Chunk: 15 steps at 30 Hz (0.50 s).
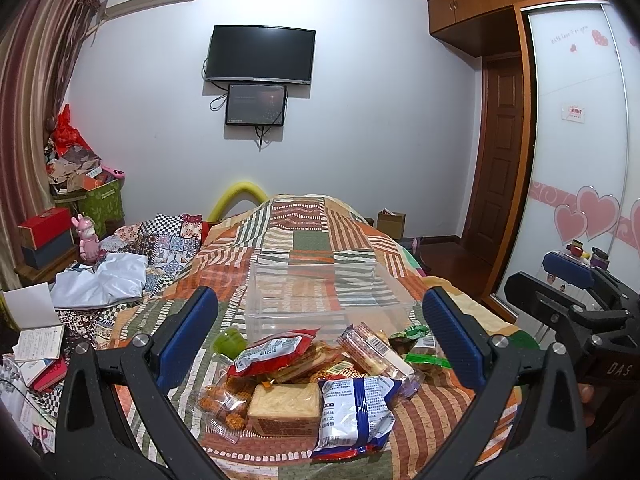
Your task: Organize snacks
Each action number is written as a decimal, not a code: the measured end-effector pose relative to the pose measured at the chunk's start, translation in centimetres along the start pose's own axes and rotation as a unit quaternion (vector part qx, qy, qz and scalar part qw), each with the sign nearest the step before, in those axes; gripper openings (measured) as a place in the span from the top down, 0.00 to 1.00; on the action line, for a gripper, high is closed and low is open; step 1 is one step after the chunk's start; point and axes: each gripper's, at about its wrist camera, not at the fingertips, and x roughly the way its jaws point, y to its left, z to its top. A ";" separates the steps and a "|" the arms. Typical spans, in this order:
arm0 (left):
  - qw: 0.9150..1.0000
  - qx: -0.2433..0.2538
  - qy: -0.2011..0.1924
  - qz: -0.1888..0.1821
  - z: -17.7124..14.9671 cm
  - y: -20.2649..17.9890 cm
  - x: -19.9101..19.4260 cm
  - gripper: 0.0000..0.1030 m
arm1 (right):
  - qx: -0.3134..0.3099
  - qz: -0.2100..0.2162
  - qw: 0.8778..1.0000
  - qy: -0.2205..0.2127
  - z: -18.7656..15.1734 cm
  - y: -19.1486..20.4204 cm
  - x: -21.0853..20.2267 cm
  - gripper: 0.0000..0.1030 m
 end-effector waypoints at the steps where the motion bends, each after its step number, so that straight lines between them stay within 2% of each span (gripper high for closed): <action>1: 1.000 0.000 0.000 0.000 0.0 -0.1 0.0 0.00 | 0.000 0.000 1.000 0.000 0.0 0.0 0.0 0.00; 15: 1.000 0.007 0.010 -0.002 -0.2 -0.1 0.7 0.00 | 0.002 0.003 1.000 0.003 0.1 0.1 0.5 0.00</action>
